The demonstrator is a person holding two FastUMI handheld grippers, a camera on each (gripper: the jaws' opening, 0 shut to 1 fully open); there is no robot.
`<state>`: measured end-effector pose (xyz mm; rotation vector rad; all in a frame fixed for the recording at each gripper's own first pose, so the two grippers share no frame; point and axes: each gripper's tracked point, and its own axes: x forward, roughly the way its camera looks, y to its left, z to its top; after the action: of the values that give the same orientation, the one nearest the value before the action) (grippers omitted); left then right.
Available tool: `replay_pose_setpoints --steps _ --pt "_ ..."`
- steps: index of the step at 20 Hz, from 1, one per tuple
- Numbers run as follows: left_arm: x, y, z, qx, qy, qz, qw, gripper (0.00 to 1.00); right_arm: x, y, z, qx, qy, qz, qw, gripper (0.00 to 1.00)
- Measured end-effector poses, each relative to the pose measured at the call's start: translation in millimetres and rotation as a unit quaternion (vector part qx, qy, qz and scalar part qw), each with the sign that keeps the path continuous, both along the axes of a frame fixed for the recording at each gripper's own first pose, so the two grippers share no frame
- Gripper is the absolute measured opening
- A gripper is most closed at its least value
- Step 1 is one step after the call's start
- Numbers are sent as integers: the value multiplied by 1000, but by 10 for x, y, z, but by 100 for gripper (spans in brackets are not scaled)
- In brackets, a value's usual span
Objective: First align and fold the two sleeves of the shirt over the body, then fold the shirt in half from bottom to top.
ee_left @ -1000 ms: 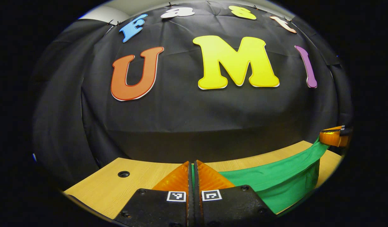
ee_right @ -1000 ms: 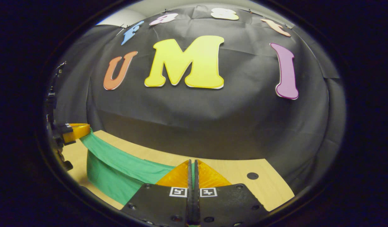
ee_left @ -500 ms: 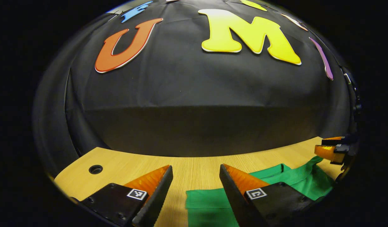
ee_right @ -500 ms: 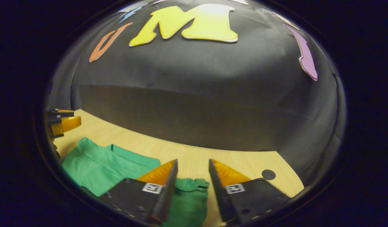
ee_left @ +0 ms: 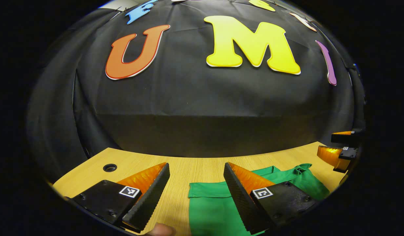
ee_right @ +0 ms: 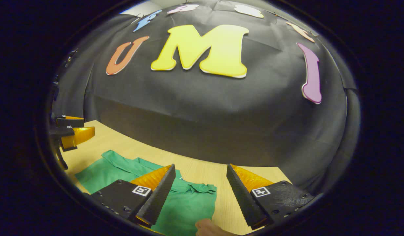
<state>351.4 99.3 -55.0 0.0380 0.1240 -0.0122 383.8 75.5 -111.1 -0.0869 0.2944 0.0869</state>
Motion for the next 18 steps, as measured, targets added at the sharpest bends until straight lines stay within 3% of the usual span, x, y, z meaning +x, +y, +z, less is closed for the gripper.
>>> replay_pose_setpoints --steps 3,8,12,15,18 --pt "-328 -146 74 11 3 -8 1000 100 -438 55 251 10 -5 10 1000 95" --pt "-1018 -285 361 19 -8 -5 1000 100 -1191 -21 759 -19 -53 22 998 97" --pt "-1726 -448 632 8 -21 -5 1000 100 -1914 -66 990 19 -55 26 998 95" --pt "-2288 -567 718 7 -26 -17 999 100 -2441 -159 1155 14 -59 46 997 95" --pt "-2781 -540 717 15 -35 4 999 100 -2913 -303 1240 35 -75 45 996 95"
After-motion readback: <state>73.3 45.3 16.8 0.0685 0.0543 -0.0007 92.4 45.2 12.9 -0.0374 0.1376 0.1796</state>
